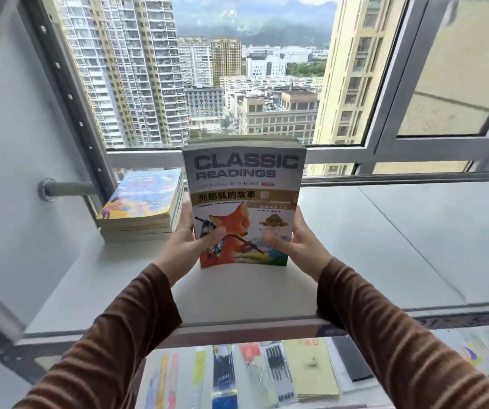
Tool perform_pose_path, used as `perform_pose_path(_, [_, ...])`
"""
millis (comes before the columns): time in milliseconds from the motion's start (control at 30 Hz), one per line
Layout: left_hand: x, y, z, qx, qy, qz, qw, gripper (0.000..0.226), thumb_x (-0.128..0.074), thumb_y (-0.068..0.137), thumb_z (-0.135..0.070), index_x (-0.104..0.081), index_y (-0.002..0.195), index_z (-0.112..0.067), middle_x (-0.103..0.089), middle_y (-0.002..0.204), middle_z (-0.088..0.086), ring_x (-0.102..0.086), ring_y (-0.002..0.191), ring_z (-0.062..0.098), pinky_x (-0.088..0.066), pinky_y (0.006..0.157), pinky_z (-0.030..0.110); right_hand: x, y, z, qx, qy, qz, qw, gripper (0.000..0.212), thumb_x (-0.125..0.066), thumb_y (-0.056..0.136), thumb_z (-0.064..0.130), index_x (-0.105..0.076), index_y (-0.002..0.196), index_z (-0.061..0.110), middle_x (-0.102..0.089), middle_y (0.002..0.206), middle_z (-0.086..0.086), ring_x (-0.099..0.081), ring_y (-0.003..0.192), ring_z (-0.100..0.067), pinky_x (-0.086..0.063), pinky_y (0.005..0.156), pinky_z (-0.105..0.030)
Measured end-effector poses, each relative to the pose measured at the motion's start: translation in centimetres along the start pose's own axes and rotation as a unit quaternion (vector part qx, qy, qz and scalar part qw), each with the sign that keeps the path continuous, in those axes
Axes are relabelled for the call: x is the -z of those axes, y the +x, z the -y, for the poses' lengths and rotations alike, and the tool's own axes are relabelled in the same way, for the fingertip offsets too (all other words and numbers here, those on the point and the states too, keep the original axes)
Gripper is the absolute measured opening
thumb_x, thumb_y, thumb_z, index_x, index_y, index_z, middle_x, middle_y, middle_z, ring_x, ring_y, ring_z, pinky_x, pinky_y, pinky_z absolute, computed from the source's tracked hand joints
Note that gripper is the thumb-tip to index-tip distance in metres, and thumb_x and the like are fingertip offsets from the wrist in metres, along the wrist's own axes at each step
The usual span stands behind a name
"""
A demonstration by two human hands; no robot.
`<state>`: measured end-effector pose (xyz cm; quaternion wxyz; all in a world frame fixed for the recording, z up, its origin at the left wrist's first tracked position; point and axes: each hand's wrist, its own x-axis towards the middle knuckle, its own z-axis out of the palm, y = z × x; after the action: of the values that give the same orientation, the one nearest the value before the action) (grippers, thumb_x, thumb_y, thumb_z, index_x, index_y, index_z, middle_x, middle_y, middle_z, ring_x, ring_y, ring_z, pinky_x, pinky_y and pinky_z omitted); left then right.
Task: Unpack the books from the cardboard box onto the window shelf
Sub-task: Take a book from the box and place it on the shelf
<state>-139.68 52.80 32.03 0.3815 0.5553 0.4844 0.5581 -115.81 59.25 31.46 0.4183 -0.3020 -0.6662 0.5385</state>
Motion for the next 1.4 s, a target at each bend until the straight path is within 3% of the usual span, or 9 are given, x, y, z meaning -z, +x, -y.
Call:
perform_pose_path(200, [1.3,0.0,2.0,0.004,0.071,0.057,0.996,0.064,-0.07,0.09,0.0,-0.039,0.127,-0.041,-0.067,0.126,-0.001,-0.071,0.106,0.011,-0.059,0.083,0.023,1.7,0.2,-1.3,-0.031,-0.067,0.037,0.997,0.069,-0.08,0.081,0.019,-0.039,0.135,0.032,-0.06,0.135,0.002,-0.062,0.122,-0.018,-0.057,0.094,-0.033])
perform_pose_path(467, [1.1,2.3,1.0,0.08,0.013,0.019,0.997,0.05,-0.071,0.092,-0.017,-0.046,0.133,-0.005,-0.059,0.128,0.034,-0.065,0.115,0.044,-0.053,0.101,0.055,1.8,3.0,-1.1,-0.076,0.031,0.001,0.997,0.059,-0.079,0.078,0.022,-0.05,0.129,0.016,-0.072,0.119,-0.003,-0.073,0.102,-0.017,-0.06,0.078,-0.027])
perform_pose_path(567, [0.6,4.3,0.1,0.153,-0.033,-0.006,0.988,0.042,-0.063,0.098,-0.018,-0.05,0.135,-0.003,-0.064,0.13,0.029,-0.068,0.113,0.041,-0.053,0.102,0.052,0.9,5.1,-0.5,-0.144,0.092,-0.048,0.984,0.048,-0.077,0.081,0.02,-0.053,0.122,0.012,-0.073,0.113,-0.01,-0.075,0.088,-0.022,-0.063,0.074,-0.036])
perform_pose_path(700, [0.4,6.0,-0.1,0.22,-0.059,-0.061,0.972,0.026,-0.058,0.101,-0.024,-0.063,0.118,-0.005,-0.077,0.101,0.013,-0.072,0.074,0.02,-0.058,0.065,0.027,-0.1,7.7,0.2,-0.247,0.123,-0.063,0.959,0.028,-0.07,0.086,0.018,-0.06,0.11,0.009,-0.071,0.094,-0.012,-0.069,0.068,-0.023,-0.061,0.057,-0.034])
perform_pose_path(800, [1.0,6.8,0.3,0.24,-0.036,-0.112,0.964,0.012,-0.056,0.101,-0.024,-0.065,0.102,-0.016,-0.066,0.076,0.0,-0.058,0.052,0.01,-0.04,0.046,0.02,-1.0,9.1,0.3,-0.297,0.163,-0.051,0.939,0.006,-0.066,0.088,0.015,-0.067,0.092,0.011,-0.07,0.074,-0.009,-0.066,0.052,-0.02,-0.06,0.054,-0.034])
perform_pose_path(967, [1.5,6.8,1.3,0.227,-0.01,-0.124,0.966,0.024,-0.05,0.1,-0.008,-0.06,0.121,-0.003,-0.066,0.112,0.014,-0.064,0.094,0.028,-0.052,0.085,0.039,-2.0,10.6,0.0,-0.315,0.197,-0.051,0.927,0.008,-0.061,0.09,0.01,-0.065,0.083,0.01,-0.07,0.063,-0.009,-0.067,0.046,-0.021,-0.059,0.051,-0.033])
perform_pose_path(1067, [1.5,6.9,1.6,0.203,0.024,-0.136,0.969,0.041,-0.051,0.1,-0.005,-0.051,0.141,-0.003,-0.06,0.139,0.012,-0.059,0.126,0.029,-0.042,0.113,0.041,-2.2,11.2,0.1,-0.321,0.177,-0.05,0.929,0.006,-0.062,0.089,0.011,-0.065,0.084,0.011,-0.07,0.064,-0.009,-0.066,0.047,-0.021,-0.06,0.054,-0.033])
perform_pose_path(1267, [1.2,6.4,1.9,0.176,0.053,-0.174,0.967,0.064,-0.057,0.097,-0.003,-0.031,0.156,-0.006,-0.046,0.154,0.006,-0.048,0.126,0.011,-0.035,0.102,0.016,-2.1,11.2,0.7,-0.335,0.185,-0.032,0.924,0.011,-0.07,0.089,0.021,-0.063,0.095,0.015,-0.068,0.089,-0.013,-0.067,0.071,-0.027,-0.058,0.078,-0.046])
perform_pose_path(1400, [1.1,6.3,2.1,0.171,0.073,-0.178,0.966,0.066,-0.058,0.098,-0.007,-0.027,0.157,-0.006,-0.041,0.158,0.007,-0.045,0.135,0.013,-0.029,0.102,0.016,-1.8,10.7,0.3,-0.293,0.072,-0.098,0.948,0.019,-0.068,0.088,0.011,-0.069,0.105,0.003,-0.065,0.086,-0.009,-0.059,0.063,-0.016,-0.053,0.058,-0.025])
